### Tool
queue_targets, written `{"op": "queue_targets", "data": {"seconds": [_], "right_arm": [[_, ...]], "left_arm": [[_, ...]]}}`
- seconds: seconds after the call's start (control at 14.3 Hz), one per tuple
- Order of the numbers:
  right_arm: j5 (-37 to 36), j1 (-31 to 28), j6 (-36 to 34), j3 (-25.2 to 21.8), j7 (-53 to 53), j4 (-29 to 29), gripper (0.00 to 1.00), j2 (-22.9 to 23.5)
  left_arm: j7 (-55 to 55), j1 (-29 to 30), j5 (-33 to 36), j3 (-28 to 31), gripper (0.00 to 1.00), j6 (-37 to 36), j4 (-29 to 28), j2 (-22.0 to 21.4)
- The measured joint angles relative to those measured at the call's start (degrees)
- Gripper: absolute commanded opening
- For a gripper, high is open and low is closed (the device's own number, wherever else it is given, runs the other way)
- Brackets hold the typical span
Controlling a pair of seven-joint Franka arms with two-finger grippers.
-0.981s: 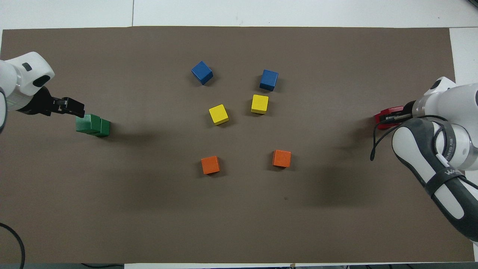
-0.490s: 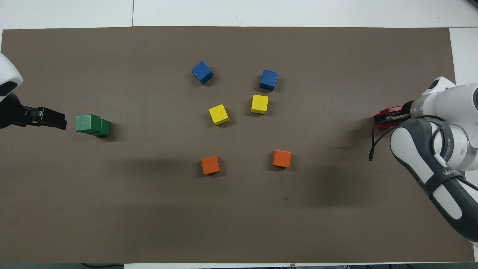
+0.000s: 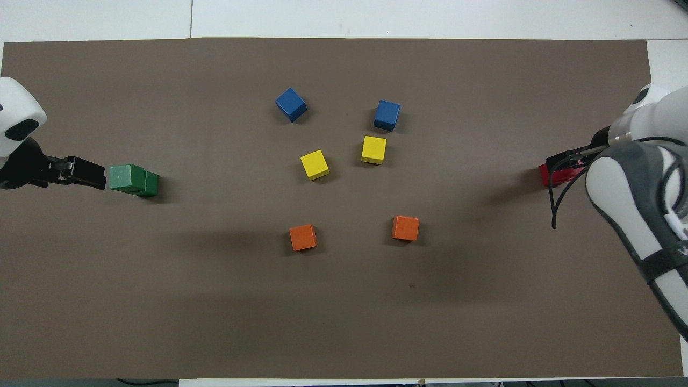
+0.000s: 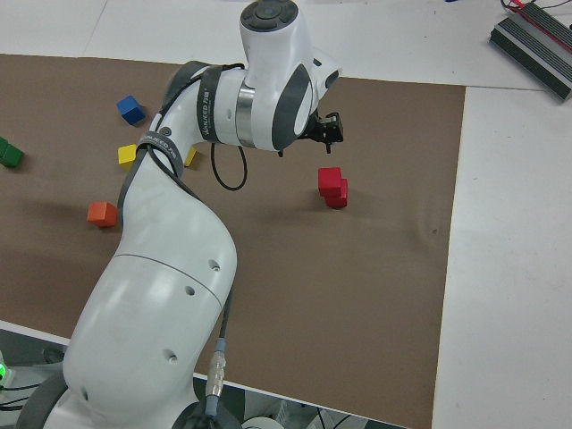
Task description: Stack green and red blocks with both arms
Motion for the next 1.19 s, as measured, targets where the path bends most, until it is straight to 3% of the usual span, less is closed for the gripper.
{"op": "queue_targets", "data": {"seconds": [0.35,1.19], "right_arm": [[0.0,0.7,-12.6,0.0,4.7,5.2,1.00,-4.3],[-1.0,1.3,-15.1,0.0,7.0,5.9,1.00,-4.0]], "left_arm": [[-0.4,-0.4,0.0,0.3,1.00,-0.9,0.4,-0.1],[-3.7,-0.5,-0.1,0.5,1.00,-2.6,1.7,-0.2]]}}
